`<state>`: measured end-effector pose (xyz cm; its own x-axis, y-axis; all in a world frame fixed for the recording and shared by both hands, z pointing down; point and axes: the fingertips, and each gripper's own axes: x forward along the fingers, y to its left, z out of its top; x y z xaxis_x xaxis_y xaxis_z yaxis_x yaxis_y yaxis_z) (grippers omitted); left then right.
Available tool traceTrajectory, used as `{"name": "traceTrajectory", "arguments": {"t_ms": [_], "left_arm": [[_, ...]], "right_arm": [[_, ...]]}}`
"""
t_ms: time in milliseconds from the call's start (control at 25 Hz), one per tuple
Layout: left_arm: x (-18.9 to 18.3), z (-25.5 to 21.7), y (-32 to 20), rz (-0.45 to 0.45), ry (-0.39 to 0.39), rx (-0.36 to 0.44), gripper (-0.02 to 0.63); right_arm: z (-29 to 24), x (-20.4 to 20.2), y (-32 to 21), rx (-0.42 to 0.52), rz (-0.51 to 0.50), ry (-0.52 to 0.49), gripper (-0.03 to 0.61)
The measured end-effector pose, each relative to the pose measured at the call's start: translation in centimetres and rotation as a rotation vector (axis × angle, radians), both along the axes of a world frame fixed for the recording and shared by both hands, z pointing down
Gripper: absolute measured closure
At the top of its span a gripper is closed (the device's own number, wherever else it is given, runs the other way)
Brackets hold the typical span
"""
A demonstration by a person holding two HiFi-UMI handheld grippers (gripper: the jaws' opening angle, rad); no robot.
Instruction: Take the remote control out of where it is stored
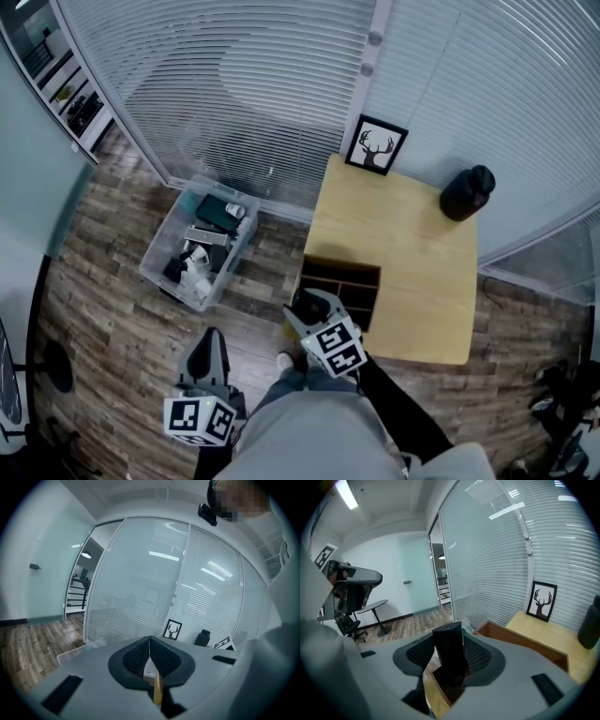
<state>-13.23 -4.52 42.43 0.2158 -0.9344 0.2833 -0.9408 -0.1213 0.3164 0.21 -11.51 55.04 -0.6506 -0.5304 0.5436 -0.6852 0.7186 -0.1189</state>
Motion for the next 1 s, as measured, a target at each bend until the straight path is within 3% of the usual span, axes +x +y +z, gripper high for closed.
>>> {"name": "traceTrajectory", "arguments": {"t_ms": [1000], "left_arm": [[0.05,-0.04,-0.30,0.000,-0.008,-0.003,0.604]], "right_arm": [[-0.14,0.12,-0.08,0.025,-0.018,0.014,0.399]]}}
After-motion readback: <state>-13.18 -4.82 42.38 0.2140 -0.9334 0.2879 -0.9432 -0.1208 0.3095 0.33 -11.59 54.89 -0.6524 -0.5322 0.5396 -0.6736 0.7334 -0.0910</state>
